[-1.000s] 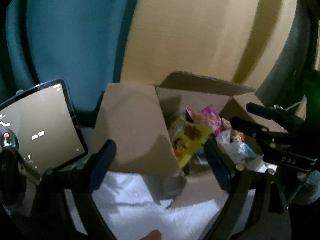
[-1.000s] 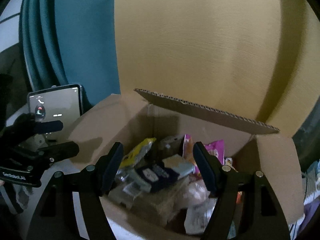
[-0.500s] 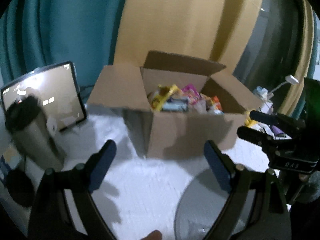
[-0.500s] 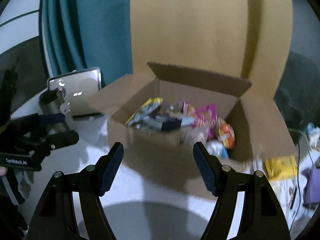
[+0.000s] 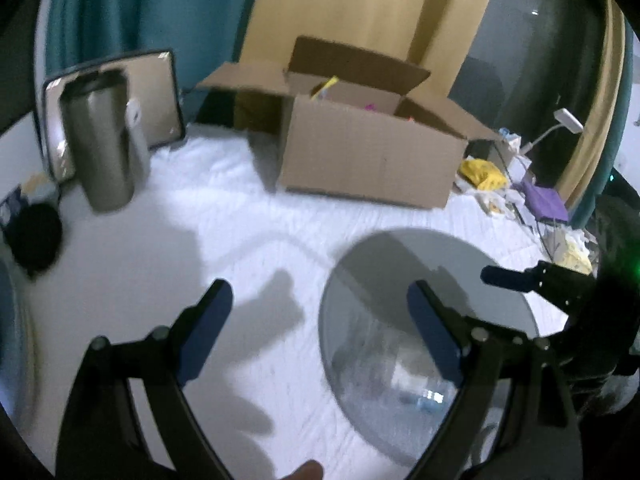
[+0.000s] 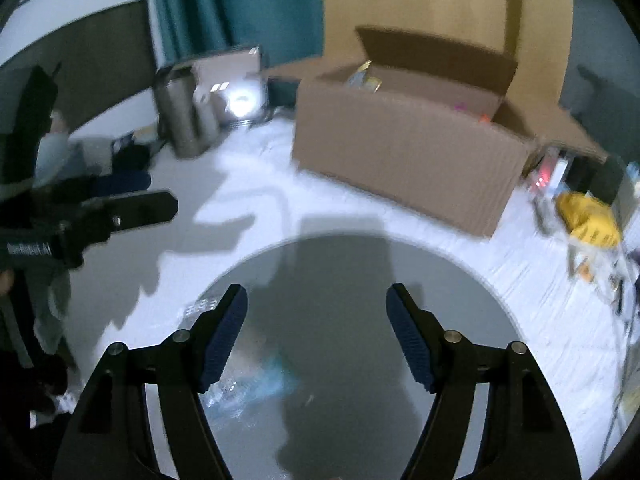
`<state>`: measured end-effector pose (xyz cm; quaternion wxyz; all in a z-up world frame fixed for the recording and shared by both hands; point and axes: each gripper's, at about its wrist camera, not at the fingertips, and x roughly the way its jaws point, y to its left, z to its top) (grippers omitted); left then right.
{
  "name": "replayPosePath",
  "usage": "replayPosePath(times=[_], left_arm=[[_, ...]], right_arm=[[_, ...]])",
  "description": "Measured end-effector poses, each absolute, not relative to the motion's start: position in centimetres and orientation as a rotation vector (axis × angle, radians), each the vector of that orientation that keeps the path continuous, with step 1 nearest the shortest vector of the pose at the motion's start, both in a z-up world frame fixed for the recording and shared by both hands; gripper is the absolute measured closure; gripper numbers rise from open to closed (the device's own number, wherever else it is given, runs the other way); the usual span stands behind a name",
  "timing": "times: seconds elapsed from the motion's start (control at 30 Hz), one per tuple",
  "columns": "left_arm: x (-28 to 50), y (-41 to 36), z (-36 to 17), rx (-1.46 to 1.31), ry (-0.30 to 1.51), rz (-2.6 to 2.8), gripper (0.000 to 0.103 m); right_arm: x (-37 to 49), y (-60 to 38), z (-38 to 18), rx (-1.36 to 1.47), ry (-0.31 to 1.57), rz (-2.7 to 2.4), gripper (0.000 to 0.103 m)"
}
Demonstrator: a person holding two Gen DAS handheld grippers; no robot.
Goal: Organize snacks
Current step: 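Grasp the clear wrapped packet on the grey tray with the right tool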
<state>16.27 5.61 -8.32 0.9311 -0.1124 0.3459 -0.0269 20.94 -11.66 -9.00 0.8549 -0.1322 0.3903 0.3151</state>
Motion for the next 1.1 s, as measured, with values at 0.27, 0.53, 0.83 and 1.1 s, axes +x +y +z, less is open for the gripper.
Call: replayPosePath(times=[0.27,0.53,0.83,1.1], left_arm=[[12.1,6.3,-12.1,-0.271,0.76,-0.018,0.013],[11.1,7.1,-13.7,-0.294,0.792,-0.01,0.013],[12.5,6.3,-12.6,-0.265,0.778,-0.032,0.013],[15.9,5.7,-10.8,-0.243,0.757,-0.048,0.013]], right_arm=[[18.1,-10.7,-12.6,-0.307,0.876,0.743,0.027],[17.3,-8.7,-13.7,-0.383,0.898,0.769,0.026],[18.3,-9.1,-13.3,-0.358,0.914,0.787,0.048],[21.0,-11.2,-10.2,-0.325,0.861,0.747,0.048]])
